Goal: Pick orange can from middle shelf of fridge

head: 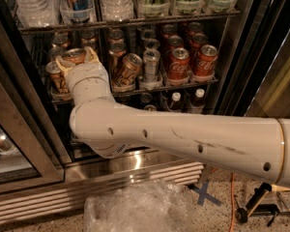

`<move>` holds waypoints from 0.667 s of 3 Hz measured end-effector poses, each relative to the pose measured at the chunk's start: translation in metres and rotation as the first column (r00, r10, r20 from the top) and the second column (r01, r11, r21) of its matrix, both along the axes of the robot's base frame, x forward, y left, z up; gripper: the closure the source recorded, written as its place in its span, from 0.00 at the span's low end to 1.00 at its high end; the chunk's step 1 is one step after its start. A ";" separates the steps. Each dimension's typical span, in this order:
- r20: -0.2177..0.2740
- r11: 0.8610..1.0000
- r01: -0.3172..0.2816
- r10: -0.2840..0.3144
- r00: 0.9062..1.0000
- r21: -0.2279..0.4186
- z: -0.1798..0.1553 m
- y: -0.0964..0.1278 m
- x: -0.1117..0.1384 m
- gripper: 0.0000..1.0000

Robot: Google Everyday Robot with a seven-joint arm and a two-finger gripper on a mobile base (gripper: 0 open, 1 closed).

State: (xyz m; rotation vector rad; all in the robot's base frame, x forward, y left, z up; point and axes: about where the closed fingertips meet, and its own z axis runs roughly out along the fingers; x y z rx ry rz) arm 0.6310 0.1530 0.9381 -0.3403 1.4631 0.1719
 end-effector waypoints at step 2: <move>0.046 0.999 -0.039 0.037 0.998 0.038 -0.018 -0.020 -0.043 1.00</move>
Offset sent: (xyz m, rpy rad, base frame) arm -0.0788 -0.0404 -0.0368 0.0759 -0.0686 0.0615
